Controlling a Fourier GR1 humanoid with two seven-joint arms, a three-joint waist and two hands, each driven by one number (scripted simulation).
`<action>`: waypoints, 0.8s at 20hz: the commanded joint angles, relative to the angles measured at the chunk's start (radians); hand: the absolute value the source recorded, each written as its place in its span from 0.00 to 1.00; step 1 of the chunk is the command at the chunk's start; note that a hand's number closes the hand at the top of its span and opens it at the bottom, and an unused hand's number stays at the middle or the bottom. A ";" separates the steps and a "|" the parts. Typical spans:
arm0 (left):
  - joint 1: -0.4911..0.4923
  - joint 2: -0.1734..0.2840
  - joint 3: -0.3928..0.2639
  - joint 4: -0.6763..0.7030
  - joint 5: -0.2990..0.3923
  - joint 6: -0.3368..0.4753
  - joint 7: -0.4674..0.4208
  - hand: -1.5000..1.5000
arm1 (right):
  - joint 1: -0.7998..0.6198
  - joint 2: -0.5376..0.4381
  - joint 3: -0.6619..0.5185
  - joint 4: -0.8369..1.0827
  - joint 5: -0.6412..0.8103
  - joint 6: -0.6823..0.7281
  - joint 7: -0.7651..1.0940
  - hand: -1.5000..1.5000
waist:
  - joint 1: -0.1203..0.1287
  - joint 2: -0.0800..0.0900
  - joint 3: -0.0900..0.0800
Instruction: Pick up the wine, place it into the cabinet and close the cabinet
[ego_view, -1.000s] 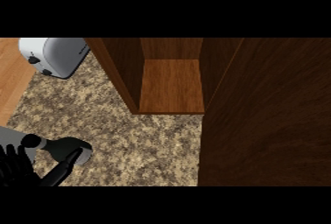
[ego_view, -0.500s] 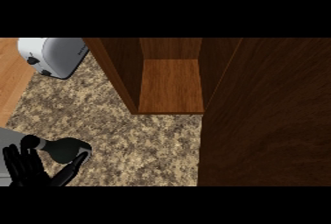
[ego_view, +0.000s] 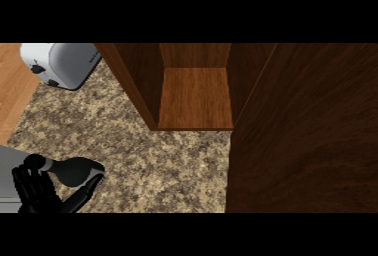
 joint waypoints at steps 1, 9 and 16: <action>-0.056 0.042 0.060 0.056 0.034 -0.049 0.004 0.00 | -0.024 0.030 0.044 -0.120 -0.003 -0.051 0.068 0.00 | 0.004 0.001 0.000; -0.108 0.018 0.071 0.223 0.055 -0.083 -0.091 0.00 | 0.015 0.028 0.063 -0.213 -0.033 -0.043 0.125 0.00 | -0.004 0.000 -0.001; -0.112 0.012 0.086 0.287 0.075 -0.156 -0.131 0.00 | 0.016 0.011 0.006 -0.180 -0.078 -0.014 0.111 0.00 | 0.000 0.000 0.000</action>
